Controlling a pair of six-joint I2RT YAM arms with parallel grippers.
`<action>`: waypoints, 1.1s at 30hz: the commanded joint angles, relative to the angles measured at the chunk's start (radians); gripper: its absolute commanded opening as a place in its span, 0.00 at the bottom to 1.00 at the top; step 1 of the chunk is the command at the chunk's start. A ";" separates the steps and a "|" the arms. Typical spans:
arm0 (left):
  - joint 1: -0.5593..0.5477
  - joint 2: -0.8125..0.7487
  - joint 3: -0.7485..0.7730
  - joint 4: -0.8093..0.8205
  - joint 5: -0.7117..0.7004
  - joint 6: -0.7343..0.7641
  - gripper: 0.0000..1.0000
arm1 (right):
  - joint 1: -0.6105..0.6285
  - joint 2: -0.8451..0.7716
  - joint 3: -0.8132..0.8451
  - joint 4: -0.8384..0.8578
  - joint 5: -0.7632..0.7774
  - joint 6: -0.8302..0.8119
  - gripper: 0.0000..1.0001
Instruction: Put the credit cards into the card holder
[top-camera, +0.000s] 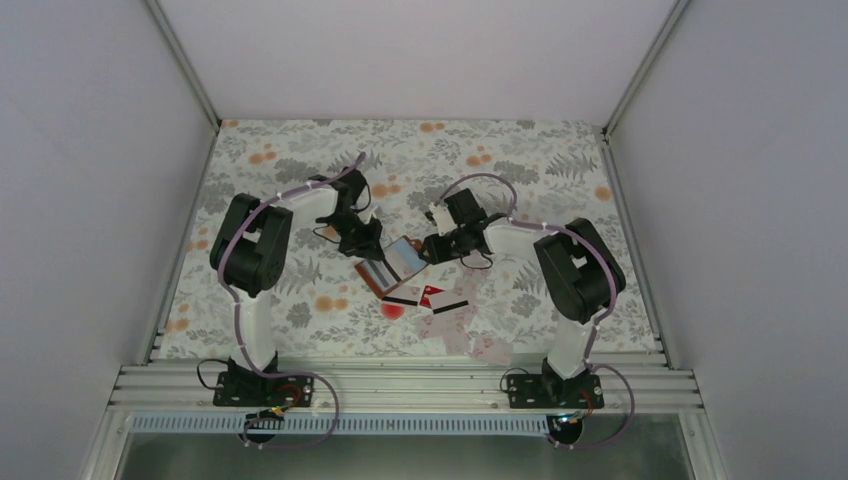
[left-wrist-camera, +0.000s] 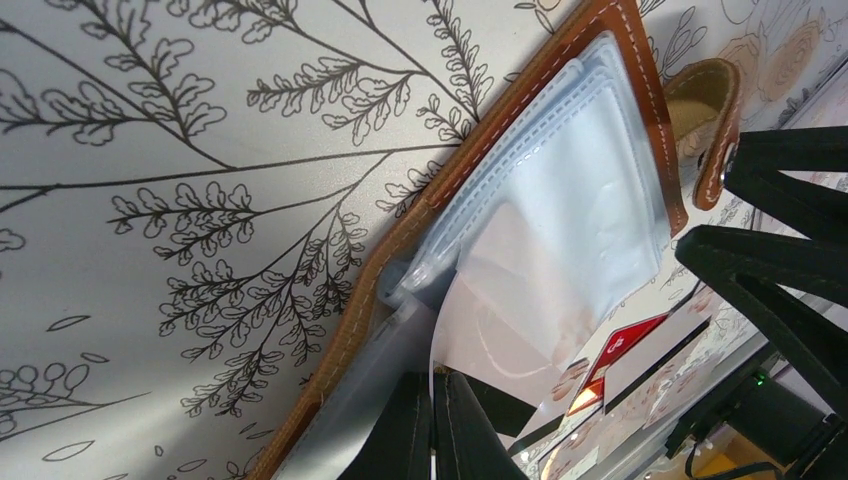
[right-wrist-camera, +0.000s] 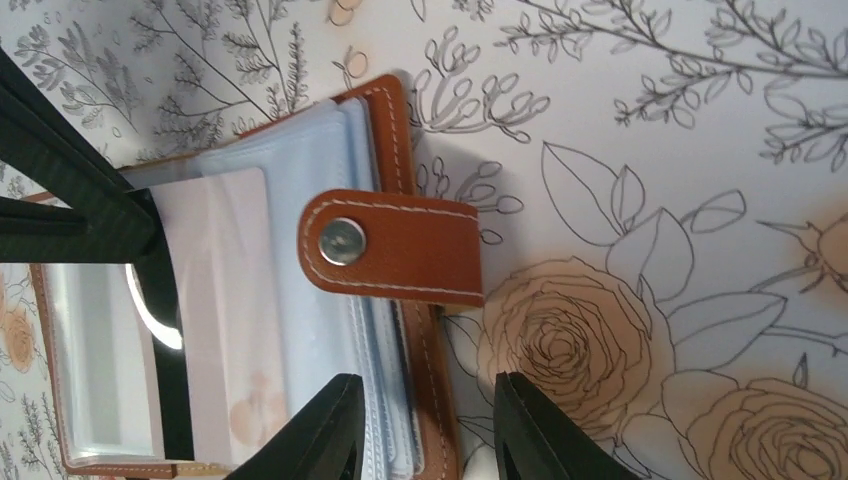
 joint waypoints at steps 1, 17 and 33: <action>-0.014 -0.001 -0.022 0.031 -0.053 -0.024 0.02 | -0.007 0.031 -0.008 -0.018 -0.012 -0.029 0.34; -0.016 -0.030 -0.056 0.135 -0.064 -0.129 0.02 | 0.018 0.043 -0.055 0.013 -0.141 0.016 0.24; -0.023 -0.019 -0.055 0.234 -0.044 -0.156 0.20 | 0.027 0.044 -0.054 0.007 -0.136 0.035 0.22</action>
